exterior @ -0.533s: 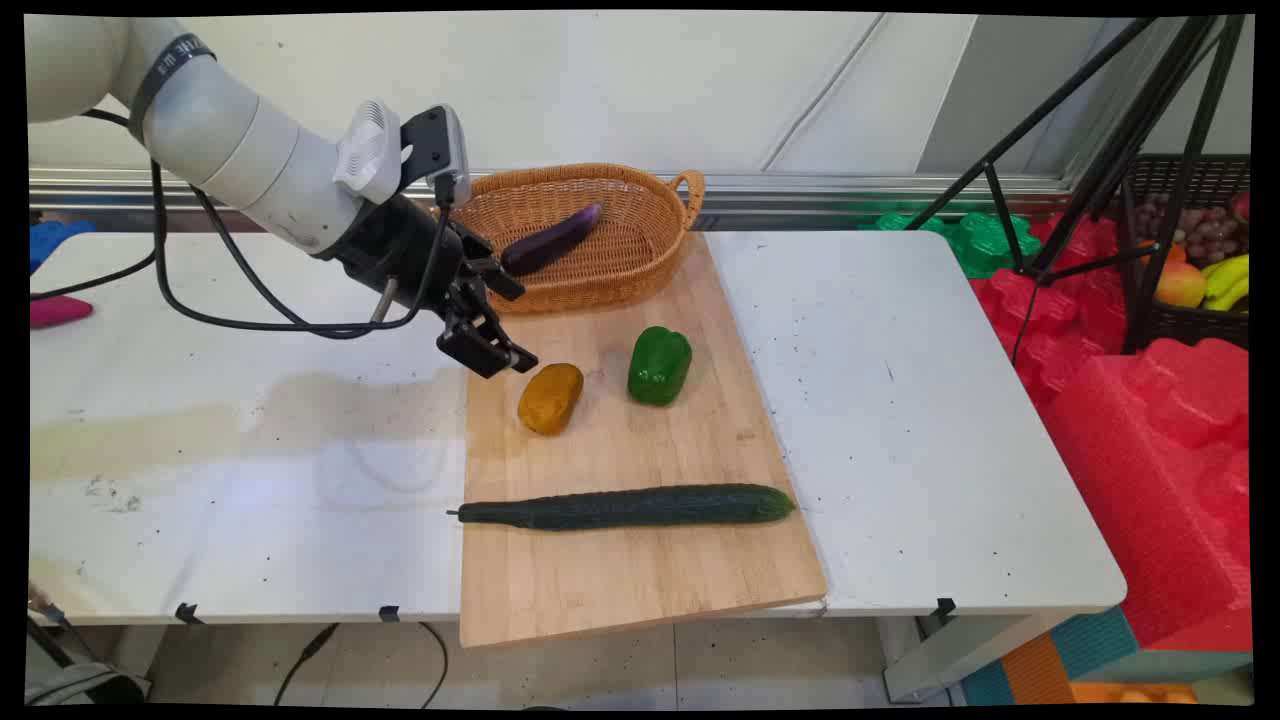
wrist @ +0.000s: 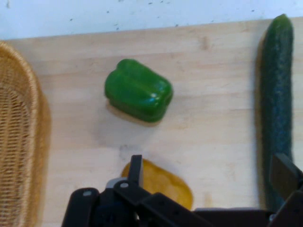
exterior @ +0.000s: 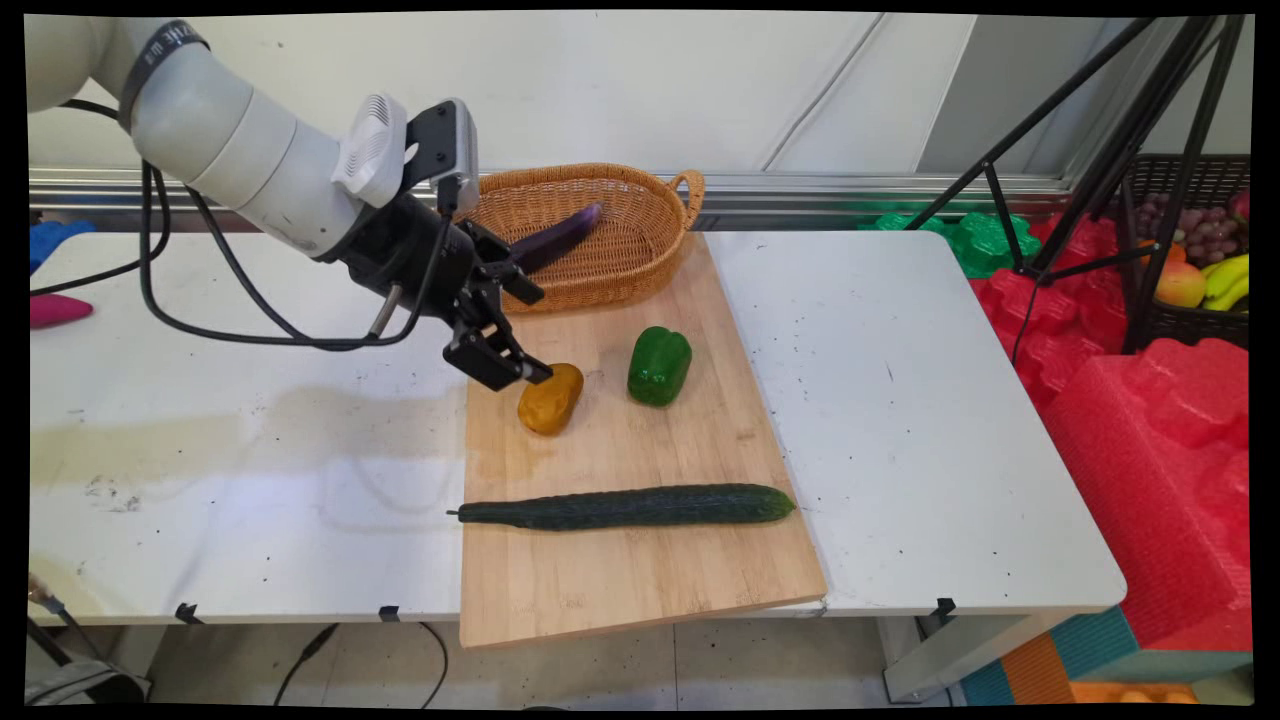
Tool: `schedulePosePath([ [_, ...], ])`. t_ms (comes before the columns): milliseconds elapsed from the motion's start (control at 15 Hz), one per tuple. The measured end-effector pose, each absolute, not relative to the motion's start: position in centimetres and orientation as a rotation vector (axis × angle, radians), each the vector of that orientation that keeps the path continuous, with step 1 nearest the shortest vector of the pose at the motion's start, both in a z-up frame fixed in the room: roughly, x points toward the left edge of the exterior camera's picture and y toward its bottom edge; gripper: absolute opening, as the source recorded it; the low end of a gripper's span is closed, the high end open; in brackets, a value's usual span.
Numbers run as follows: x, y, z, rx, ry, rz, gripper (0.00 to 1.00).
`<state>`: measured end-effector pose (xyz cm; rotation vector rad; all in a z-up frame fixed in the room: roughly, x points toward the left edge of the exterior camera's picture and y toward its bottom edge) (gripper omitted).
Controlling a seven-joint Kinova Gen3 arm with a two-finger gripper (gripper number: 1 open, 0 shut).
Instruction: Pick up the cucumber from the cutting board
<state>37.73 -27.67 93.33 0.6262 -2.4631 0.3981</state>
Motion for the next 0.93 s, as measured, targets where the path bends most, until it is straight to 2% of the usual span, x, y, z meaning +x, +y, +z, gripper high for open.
schedulePosePath([
  [533,33.3,-24.2,93.8,0.558,-2.521,0.332,1.00],
  [933,29.5,-24.8,91.3,0.561,-2.583,0.283,1.00],
])
